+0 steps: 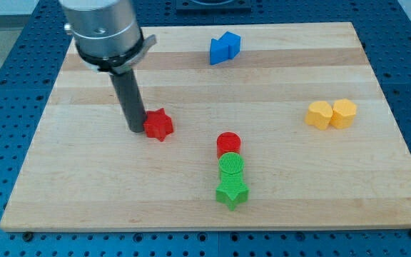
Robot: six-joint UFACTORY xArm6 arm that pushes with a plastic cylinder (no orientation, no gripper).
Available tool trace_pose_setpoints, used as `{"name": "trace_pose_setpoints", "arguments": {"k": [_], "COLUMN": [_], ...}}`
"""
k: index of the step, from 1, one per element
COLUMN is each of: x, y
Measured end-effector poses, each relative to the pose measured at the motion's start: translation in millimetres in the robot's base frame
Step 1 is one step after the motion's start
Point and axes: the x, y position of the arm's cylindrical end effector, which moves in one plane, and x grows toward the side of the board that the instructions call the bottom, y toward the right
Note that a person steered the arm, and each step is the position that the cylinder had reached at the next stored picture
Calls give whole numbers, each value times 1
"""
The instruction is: Push the red star into the red circle
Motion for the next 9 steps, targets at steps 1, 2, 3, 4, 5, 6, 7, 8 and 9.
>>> {"name": "trace_pose_setpoints", "arguments": {"k": [1,2,3,4,5,6,7,8,9], "x": [0,0,0,0,0,0,0,0,-2], "y": [21,39,56,73,92,111,115,115,113]}}
